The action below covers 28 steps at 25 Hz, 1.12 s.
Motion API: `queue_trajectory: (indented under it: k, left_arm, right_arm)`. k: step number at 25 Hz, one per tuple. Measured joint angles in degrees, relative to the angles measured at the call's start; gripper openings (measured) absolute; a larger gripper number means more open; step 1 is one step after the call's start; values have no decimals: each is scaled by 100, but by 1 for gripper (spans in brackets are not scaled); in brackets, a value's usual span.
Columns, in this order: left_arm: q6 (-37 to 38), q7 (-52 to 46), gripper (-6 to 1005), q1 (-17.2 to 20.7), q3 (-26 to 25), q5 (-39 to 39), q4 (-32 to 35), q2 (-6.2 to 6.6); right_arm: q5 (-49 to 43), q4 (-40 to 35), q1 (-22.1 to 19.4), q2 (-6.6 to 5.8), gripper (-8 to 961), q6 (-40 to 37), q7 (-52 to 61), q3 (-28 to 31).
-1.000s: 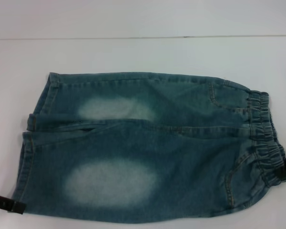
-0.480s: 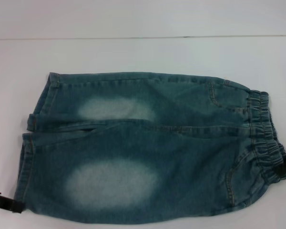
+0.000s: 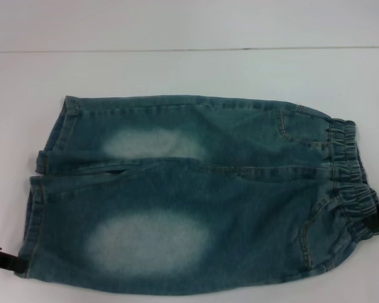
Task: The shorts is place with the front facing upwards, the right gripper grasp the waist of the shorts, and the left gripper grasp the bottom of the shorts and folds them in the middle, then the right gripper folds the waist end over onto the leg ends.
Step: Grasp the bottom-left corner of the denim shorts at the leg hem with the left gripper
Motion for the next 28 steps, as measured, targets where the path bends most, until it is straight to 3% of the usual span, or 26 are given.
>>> queue_trajectory:
  k: [5,9,14,18,20,28]
  left_arm:
    - [-27,-1,55,7,-36,-47,20,-9]
    - [-160,-134,51,-6,-310,-130,91,9]
    - [-242,-218,50,-146,-756,-152,116,118]
    - [-267,-274,51,-300,-833,-175,91,205]
    - [-272,-290,52,-379,-794,-166,72,220]
    - [-29,-497,54,-470,-773,-218,85,302]
  right_arm:
    - [0,-2,3,-3,41,0,-2,24]
    - [90,15,26,-54,41,3,-20,457]
    - [726,303,-25,-350,41,31,18,1224]
    - [1172,864,-55,-609,41,112,51,1745]
    - [1222,1127,-59,-674,41,185,35,1796]
    - [1223,1209,-32,-578,41,296,10,1583]
